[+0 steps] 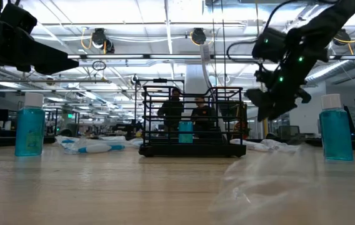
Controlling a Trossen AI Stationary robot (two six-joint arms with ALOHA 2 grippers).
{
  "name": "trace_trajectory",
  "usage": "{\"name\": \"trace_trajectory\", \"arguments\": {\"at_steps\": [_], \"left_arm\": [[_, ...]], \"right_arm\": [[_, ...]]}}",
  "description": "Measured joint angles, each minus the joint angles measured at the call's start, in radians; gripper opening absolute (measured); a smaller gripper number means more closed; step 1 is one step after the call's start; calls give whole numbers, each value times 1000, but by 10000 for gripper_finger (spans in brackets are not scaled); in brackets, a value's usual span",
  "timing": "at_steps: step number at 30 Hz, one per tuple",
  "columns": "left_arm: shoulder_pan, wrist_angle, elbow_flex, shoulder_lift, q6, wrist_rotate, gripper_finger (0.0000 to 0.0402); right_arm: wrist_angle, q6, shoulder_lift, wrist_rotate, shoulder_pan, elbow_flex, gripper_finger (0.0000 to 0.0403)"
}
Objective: Pick & Place toothbrushing station
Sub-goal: Put the purple toothbrush into the right section of the wire organizer
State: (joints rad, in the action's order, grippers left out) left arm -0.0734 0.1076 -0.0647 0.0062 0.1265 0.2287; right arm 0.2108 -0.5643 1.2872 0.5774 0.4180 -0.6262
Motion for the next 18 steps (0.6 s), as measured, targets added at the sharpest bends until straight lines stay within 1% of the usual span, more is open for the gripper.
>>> {"name": "trace_trajectory", "arguments": {"at_steps": [5, 11, 18], "left_arm": [[0, 0, 0, 0, 0, 0, 351], [0, 0, 0, 0, 0, 0, 351], [0, 0, 0, 0, 0, 0, 351]], "right_arm": [[3, -25, 94, -86, 53, 0, 172], [-11, -27, 178, -112, 94, 0, 173], [-27, -29, 222, -152, 107, -2, 171]]}}
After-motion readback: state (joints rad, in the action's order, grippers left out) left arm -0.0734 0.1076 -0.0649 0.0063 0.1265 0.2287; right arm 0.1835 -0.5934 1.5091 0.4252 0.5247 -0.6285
